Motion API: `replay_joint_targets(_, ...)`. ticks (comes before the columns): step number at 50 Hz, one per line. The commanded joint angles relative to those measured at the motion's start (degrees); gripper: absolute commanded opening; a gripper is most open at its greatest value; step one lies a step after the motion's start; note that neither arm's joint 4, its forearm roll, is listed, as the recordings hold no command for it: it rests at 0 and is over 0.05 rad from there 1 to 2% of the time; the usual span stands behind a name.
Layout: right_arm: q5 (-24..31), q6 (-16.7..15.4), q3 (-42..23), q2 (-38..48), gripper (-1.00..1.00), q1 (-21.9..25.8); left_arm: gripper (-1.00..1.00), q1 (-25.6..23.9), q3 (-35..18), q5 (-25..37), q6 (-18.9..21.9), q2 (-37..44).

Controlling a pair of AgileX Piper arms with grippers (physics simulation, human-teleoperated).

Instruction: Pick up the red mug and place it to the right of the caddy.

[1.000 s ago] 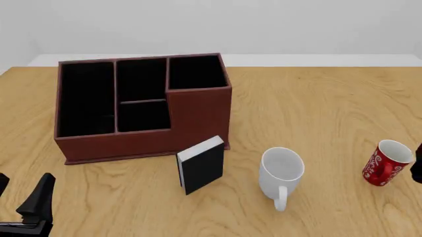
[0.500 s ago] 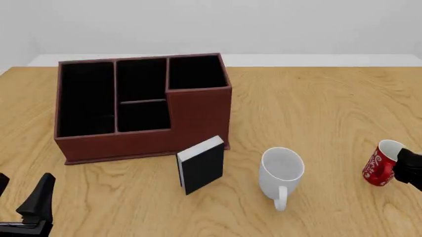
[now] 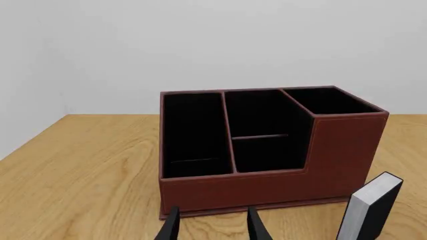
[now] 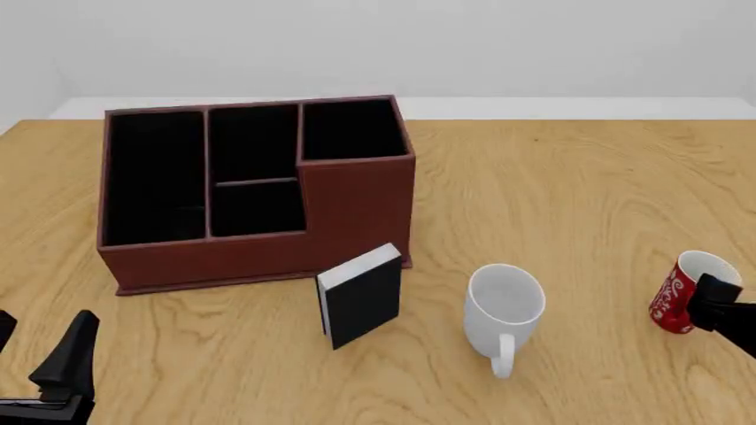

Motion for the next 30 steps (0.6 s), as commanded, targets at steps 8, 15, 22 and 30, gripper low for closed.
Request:
replay_joint_targets(8,-8.2,-0.6,1.0,9.0,1.0,0.0,1.0,0.0,0.0,0.0,0.0,0.0)
replay_joint_targets(15,-9.9,-0.6,0.4,11.8,1.0,0.8,1.0,0.0,0.0,0.0,0.0,0.0)
replay_joint_targets(22,-11.9,-0.5,0.2,14.5,1.0,1.2,1.0,0.0,0.0,0.0,0.0,0.0)
replay_joint_targets(30,-14.7,0.1,0.3,18.5,1.0,1.4,1.0,0.0,0.0,0.0,0.0,0.0)
